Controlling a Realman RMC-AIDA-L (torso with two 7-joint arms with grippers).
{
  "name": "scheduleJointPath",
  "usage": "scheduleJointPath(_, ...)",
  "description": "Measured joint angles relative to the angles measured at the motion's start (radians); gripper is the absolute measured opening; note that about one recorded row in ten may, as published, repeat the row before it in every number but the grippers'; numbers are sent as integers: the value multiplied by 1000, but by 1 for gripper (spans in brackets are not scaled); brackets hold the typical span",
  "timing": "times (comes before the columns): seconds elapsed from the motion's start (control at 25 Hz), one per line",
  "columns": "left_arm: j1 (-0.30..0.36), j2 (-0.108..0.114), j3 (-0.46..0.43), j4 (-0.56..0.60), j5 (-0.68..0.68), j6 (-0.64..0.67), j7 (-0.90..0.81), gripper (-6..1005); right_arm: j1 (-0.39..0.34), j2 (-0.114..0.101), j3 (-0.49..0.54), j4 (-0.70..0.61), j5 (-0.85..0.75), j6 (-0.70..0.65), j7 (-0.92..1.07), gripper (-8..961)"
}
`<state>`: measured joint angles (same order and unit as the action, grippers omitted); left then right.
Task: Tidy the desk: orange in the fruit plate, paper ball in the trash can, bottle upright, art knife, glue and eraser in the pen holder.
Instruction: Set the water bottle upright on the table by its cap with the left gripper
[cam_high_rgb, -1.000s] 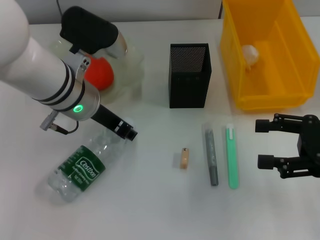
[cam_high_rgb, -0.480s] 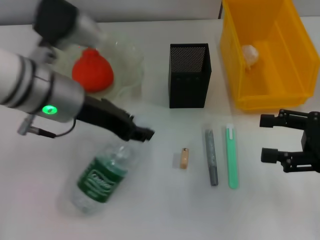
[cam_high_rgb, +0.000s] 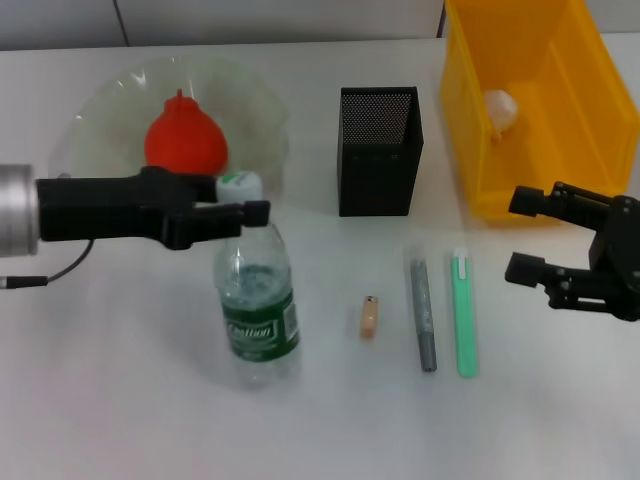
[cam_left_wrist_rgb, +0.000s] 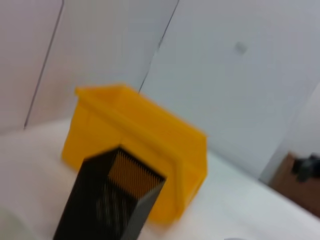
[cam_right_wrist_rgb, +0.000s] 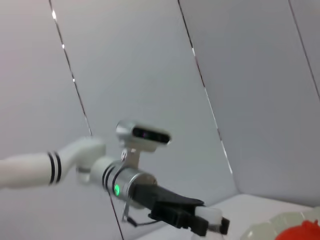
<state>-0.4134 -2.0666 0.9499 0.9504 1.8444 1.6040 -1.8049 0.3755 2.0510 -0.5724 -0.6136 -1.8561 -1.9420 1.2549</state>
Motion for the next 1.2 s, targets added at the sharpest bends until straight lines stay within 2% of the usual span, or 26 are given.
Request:
scheduleJointPath(0.08, 23, 0, -85, -103, -90, 56, 174, 469, 14, 3, 5, 36, 1, 5, 0, 844)
scheduleJointPath(0.12, 23, 0, -85, -103, -90, 56, 174, 470, 14, 3, 5, 36, 1, 5, 0, 844)
scheduleJointPath(0.16, 46, -1, -105, -150, -144, 70, 255, 472, 25, 3, 6, 58, 1, 7, -1, 844)
scheduleJointPath(0.2, 46, -1, -105, -150, -144, 70, 255, 473, 25, 3, 6, 58, 1, 7, -1, 844)
scheduleJointPath(0.28, 79, -2, -110, -234, -241, 73, 401, 476, 40, 5, 7, 81, 2, 15, -7, 844)
scheduleJointPath(0.32, 79, -2, -110, -234, -241, 73, 401, 477, 40, 5, 7, 81, 2, 15, -7, 844)
scheduleJointPath(0.44, 97, 0, -120, -341, -323, 69, 566, 481, 59, 13, 7, 100, 2, 38, -16, 844)
scheduleJointPath(0.48, 101, -1, -137, -417, -355, 63, 692, 483, 71, 19, 6, 115, 2, 58, -25, 844)
scheduleJointPath(0.52, 101, -1, -137, -417, -355, 63, 692, 484, 71, 19, 6, 115, 2, 58, -25, 844)
scheduleJointPath(0.6, 99, -3, -155, -496, -380, 61, 818, 487, 85, 24, 5, 135, 2, 84, -34, 844)
scheduleJointPath(0.68, 91, -6, -167, -631, -440, 60, 1044, 490, 109, 26, 8, 173, 8, 134, -34, 844)
scheduleJointPath(0.88, 83, -7, -168, -727, -497, 50, 1180, 497, 136, 27, 11, 224, 14, 204, -35, 844)
scheduleJointPath(1.2, 81, -11, -179, -746, -519, 12, 1186, 508, 140, 29, 11, 242, 14, 244, -36, 843)
